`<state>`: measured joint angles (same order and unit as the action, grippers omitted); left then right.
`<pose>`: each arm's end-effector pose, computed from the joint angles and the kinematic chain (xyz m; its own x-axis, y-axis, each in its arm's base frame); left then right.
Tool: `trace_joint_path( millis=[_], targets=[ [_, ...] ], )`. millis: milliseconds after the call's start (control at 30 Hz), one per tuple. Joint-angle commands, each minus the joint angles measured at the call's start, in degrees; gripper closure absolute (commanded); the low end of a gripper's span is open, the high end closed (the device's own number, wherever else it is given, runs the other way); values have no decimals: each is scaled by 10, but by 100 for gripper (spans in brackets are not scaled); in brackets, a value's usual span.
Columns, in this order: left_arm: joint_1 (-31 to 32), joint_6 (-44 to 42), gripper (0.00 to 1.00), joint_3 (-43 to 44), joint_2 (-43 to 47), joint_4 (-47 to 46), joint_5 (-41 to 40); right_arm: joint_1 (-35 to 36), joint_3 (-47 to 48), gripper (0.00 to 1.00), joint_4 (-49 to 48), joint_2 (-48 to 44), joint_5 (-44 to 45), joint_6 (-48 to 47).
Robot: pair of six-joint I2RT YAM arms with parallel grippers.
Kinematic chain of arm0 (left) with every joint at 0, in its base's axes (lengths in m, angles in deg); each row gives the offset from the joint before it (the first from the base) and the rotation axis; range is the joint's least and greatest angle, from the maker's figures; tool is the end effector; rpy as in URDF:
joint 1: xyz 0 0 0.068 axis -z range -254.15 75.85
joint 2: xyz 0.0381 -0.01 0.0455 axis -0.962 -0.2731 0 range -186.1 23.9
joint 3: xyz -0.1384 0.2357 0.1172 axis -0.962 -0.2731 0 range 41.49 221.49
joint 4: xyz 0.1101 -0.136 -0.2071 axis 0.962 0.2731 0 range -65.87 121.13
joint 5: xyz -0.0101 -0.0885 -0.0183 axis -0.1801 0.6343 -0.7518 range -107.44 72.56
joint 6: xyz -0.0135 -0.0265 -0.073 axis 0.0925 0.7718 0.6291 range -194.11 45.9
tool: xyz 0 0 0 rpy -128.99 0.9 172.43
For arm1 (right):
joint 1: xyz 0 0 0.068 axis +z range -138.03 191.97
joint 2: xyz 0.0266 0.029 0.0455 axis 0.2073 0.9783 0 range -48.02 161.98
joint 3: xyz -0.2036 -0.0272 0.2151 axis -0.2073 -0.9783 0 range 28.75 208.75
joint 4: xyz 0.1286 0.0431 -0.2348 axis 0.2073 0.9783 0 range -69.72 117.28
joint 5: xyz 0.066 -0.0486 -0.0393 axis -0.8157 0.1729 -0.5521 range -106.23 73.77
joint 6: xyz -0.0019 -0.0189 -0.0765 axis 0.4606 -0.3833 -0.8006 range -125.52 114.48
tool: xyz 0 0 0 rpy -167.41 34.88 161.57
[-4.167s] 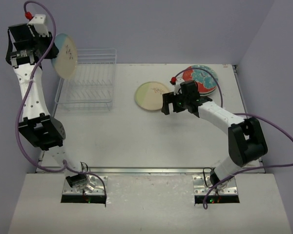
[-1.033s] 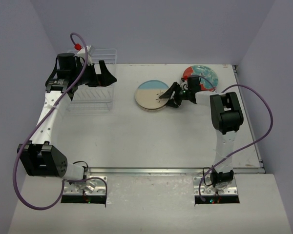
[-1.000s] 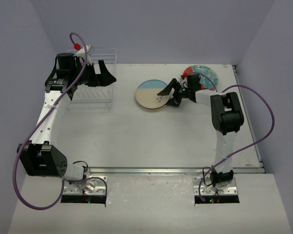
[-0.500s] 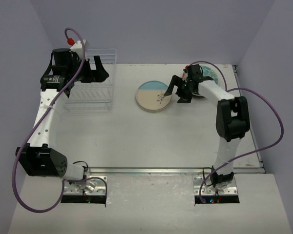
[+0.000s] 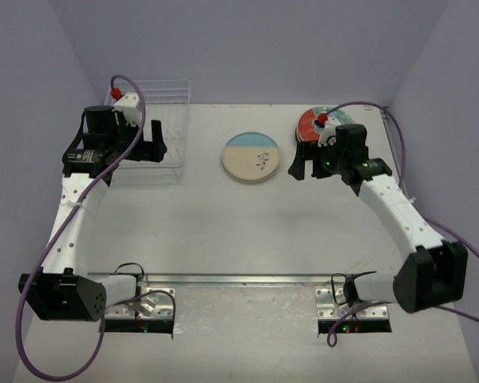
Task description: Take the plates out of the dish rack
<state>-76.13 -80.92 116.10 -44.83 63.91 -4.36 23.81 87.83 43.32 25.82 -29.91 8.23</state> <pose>0.2793 -0.0056 0.3910 -0.5352 0.0972 -0.8391 0.2192 0.9753 -0.0269 0.3021 0.0797 0.2988 -0.6736 0.0947 -0.7330 -0.2289 0.9163 0.3286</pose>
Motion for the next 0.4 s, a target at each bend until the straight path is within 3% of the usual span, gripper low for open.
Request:
trace_joint_path(
  millis=[0, 367],
  targets=[
    [-7, -36, 0, -52, 38, -33, -10, -1, -70, 1, -39, -107, 67, -94],
    [-7, -19, 0, -136, 111, -100, -17, -6, -131, 1, -47, -209, 180, -113]
  ],
)
